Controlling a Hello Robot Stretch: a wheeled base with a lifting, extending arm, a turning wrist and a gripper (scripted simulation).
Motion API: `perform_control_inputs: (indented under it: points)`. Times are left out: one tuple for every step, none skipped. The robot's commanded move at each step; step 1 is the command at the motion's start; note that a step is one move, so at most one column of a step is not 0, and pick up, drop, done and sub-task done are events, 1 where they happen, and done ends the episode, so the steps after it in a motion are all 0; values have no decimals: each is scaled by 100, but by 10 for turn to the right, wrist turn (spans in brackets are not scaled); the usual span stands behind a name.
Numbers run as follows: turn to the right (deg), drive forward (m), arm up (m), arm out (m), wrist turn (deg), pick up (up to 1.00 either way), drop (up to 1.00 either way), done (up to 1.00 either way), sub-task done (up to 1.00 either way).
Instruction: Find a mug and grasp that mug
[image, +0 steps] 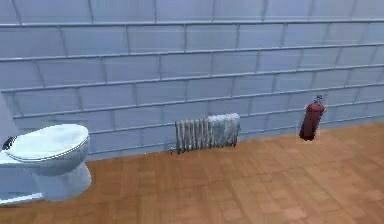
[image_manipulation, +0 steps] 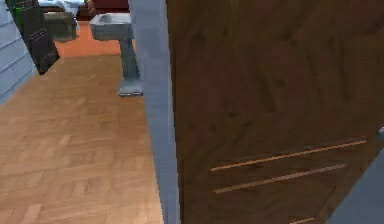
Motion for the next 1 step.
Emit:
perform_control_inputs:
  points:
    - [330,0,0,0,0,0,0,0,0]
